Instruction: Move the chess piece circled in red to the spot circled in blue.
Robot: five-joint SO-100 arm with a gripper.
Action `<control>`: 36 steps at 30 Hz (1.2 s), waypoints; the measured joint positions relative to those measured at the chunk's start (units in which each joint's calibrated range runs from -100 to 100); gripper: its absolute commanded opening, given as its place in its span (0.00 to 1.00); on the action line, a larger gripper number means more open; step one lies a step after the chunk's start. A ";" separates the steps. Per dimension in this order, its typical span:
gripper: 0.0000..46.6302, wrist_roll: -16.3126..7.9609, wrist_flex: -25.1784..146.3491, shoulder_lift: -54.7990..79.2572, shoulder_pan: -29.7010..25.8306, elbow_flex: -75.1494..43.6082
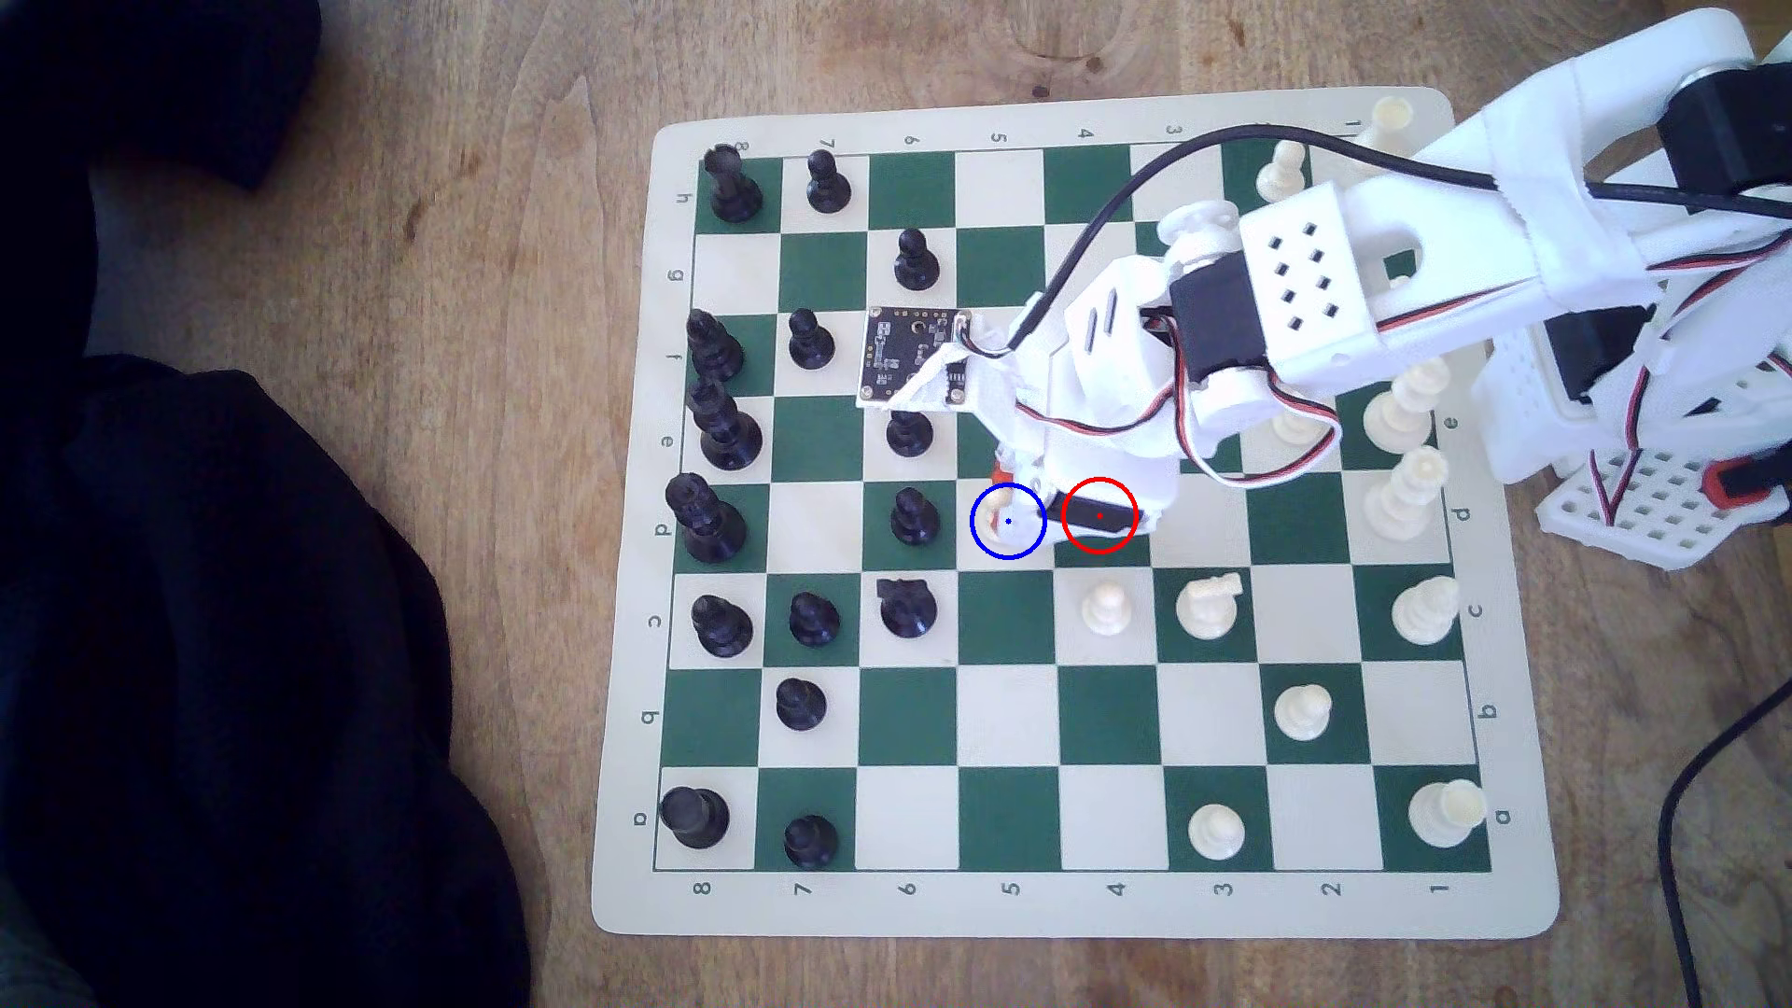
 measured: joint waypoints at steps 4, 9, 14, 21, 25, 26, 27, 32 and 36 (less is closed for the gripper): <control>0.40 0.00 1.99 0.00 0.00 0.00; 0.41 0.00 8.53 -5.53 0.00 0.09; 0.41 -0.49 16.18 -15.17 -0.74 0.09; 0.40 -1.37 20.96 -26.73 -3.10 3.98; 0.39 -1.47 21.67 -35.19 -4.13 10.03; 0.38 -1.56 21.91 -37.96 -3.91 12.02; 0.37 -1.47 22.39 -41.89 -3.69 14.37; 0.07 -1.12 22.63 -53.12 -3.69 20.24; 0.04 -0.54 20.00 -63.85 -2.21 26.57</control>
